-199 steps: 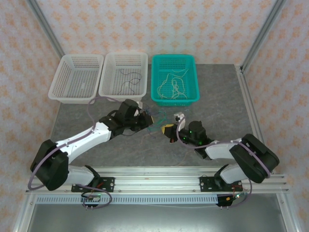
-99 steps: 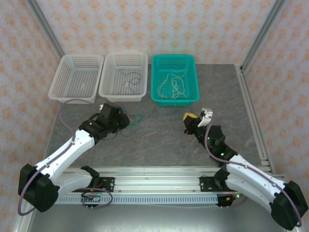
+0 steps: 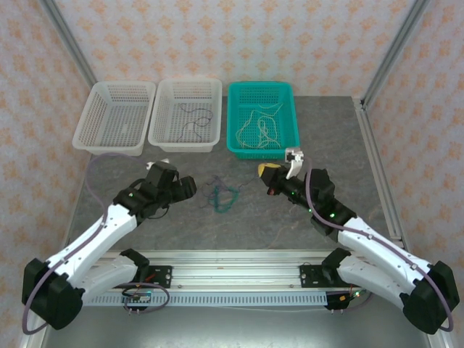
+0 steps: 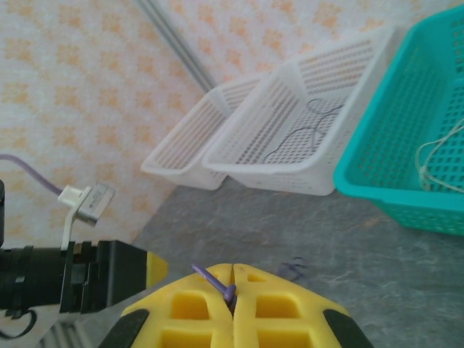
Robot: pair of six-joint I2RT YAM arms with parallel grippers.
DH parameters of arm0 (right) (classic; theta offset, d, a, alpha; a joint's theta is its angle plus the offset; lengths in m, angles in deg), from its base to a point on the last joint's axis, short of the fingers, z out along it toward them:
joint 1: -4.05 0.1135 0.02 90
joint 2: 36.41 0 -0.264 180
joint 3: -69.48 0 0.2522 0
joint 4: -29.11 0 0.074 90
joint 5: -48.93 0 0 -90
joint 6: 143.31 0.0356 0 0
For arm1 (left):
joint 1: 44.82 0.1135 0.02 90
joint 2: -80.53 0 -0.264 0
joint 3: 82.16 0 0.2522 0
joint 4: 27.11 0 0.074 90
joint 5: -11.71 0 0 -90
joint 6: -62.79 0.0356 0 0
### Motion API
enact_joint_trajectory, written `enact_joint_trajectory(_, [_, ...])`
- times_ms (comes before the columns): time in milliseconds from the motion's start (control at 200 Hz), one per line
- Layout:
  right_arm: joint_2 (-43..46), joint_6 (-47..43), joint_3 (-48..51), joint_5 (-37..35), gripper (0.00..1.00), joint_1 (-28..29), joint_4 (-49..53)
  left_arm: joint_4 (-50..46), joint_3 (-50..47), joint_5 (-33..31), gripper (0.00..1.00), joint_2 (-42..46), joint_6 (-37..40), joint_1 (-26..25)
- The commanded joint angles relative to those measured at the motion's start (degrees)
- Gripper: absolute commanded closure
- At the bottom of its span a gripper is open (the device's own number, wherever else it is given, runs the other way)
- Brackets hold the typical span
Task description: Untangle the cables
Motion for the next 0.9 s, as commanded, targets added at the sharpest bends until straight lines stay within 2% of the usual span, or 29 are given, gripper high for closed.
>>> enact_joint_trajectory(0, [-1.2, 2.0, -5.3, 6.5, 1.0, 0.1, 2.6, 6.6, -0.7, 2.7, 0.15, 4.0, 6.4, -2.2])
enact_joint_trajectory(120, [-1.5, 2.9, -6.7, 7.1, 1.0, 0.1, 2.5, 13.9, -3.1, 0.5, 0.14, 7.9, 13.2, -8.7])
enact_joint_trajectory(190, [-1.7, 3.8, -8.0, 7.3, 1.0, 0.1, 2.8, 20.3, -5.6, 1.9, 0.11, 9.7, 17.0, -11.5])
enact_joint_trajectory(265, [-2.2, 4.7, -10.0, 8.2, 1.0, 0.2, 4.2, 29.0, -9.7, 4.0, 0.0, 11.8, 21.3, -13.8])
enact_joint_trajectory(350, [-2.8, 5.6, -12.1, 9.4, 1.0, 0.1, 5.5, 39.4, -15.2, 3.4, 0.0, 14.3, 27.2, -17.8])
enact_joint_trajectory(430, [-3.2, 6.6, -13.6, 10.7, 1.0, 0.2, 5.8, 42.5, -16.8, 0.7, 0.0, 14.6, 30.9, -20.0])
enact_joint_trajectory(596, [-4.6, 10.1, -15.5, 14.2, 1.0, 0.1, 3.4, 45.6, -15.0, 1.5, 0.0, 7.8, 33.8, -21.5])
enact_joint_trajectory(666, [-5.1, 11.1, -16.2, 15.0, 1.0, 0.2, 2.4, 48.6, -14.1, -0.6, 0.0, 3.4, 33.8, -22.1])
enact_joint_trajectory(766, [-5.3, 12.1, -16.8, 16.0, 1.0, 0.1, 1.2, 53.3, -12.2, -3.3, 0.0, -3.5, 32.2, -22.3])
enact_joint_trajectory(896, [-5.5, 14.4, -17.2, 17.1, 1.0, 0.2, -0.1, 62.4, -9.2, -2.8, 0.0, -13.2, 28.4, -23.5])
